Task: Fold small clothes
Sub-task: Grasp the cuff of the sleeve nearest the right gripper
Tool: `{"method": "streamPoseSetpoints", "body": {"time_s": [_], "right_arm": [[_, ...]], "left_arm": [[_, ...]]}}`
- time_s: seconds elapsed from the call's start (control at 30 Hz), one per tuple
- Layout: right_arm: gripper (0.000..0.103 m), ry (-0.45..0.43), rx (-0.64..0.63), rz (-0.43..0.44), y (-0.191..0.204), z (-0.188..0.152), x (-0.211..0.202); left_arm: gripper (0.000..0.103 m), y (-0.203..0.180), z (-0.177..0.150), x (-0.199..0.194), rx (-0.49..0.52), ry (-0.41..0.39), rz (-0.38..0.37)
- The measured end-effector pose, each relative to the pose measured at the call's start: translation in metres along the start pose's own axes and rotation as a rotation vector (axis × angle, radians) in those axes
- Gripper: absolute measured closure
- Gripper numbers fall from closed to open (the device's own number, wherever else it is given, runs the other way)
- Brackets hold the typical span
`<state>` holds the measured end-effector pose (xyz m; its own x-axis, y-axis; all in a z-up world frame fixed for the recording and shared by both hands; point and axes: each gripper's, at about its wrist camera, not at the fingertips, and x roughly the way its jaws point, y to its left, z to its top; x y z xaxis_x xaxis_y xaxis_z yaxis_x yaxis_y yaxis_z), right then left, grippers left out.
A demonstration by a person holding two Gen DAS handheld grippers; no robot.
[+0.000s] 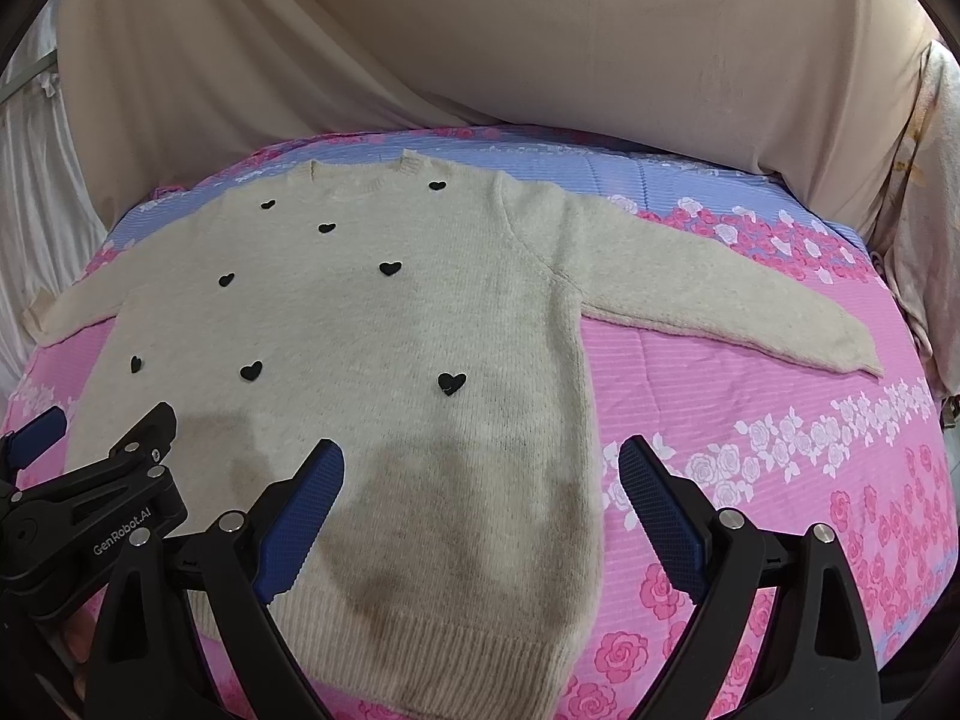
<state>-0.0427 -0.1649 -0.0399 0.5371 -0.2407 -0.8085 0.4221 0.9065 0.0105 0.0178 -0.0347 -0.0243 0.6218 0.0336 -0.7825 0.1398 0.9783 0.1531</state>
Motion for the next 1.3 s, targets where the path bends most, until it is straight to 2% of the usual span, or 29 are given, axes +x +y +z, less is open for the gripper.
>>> {"method": "streamPoseSetpoints", "body": {"time_s": [0.13,0.23,0.37,0.5,0.63,0.7,0.77,0.9,0.93,0.97,1.0,1.07,1.17,1.3], "right_arm": [[0.012,0.023,0.035,0.005,-0.014,0.004,0.013],[0.012,0.035,0.127,-0.039,-0.054,0.010,0.032],[0.012,0.071,0.405,-0.091,-0.164,0.013,0.061],[0.012,0.065,0.655,-0.199,-0.287,0.014,0.083],[0.013,0.067,0.756,-0.284,-0.374,0.021,0.104],[0.016,0.078,0.798,-0.302,-0.405,0.023,0.116],[0.024,0.092,0.859,-0.281,-0.432,0.023,0.130],[0.031,0.049,0.854,-0.261,-0.444,0.027,0.139],[0.052,0.034,0.843,-0.243,-0.444,0.030,0.140],[0.088,0.028,0.844,-0.191,-0.443,0.032,0.142],[0.091,0.027,0.871,-0.136,-0.442,0.034,0.145],[0.092,-0.043,0.912,-0.071,-0.434,0.042,0.133],[0.093,-0.132,0.854,0.045,-0.402,0.077,0.107],[0.093,-0.214,0.665,0.287,-0.307,0.151,0.072]], "left_arm": [[0.006,-0.002,0.004,0.006,0.001,0.009,-0.001],[0.006,-0.001,0.008,0.009,-0.011,0.020,-0.015],[0.006,0.007,0.016,0.011,-0.067,0.037,-0.059],[0.006,0.016,0.019,0.013,-0.132,0.054,-0.081],[0.006,0.019,0.019,0.014,-0.152,0.062,-0.041],[0.006,0.020,0.019,0.015,-0.155,0.073,-0.016],[0.006,0.022,0.019,0.017,-0.158,0.083,0.005],[0.006,0.024,0.019,0.019,-0.159,0.098,0.041],[0.006,0.025,0.020,0.019,-0.160,0.099,0.045],[0.006,0.025,0.020,0.019,-0.161,0.099,0.048],[0.006,0.026,0.021,0.021,-0.163,0.098,0.049],[0.006,0.026,0.023,0.023,-0.164,0.098,0.043],[0.006,0.025,0.026,0.027,-0.162,0.094,0.019],[0.006,0.025,0.032,0.034,-0.163,0.087,-0.038]]}}
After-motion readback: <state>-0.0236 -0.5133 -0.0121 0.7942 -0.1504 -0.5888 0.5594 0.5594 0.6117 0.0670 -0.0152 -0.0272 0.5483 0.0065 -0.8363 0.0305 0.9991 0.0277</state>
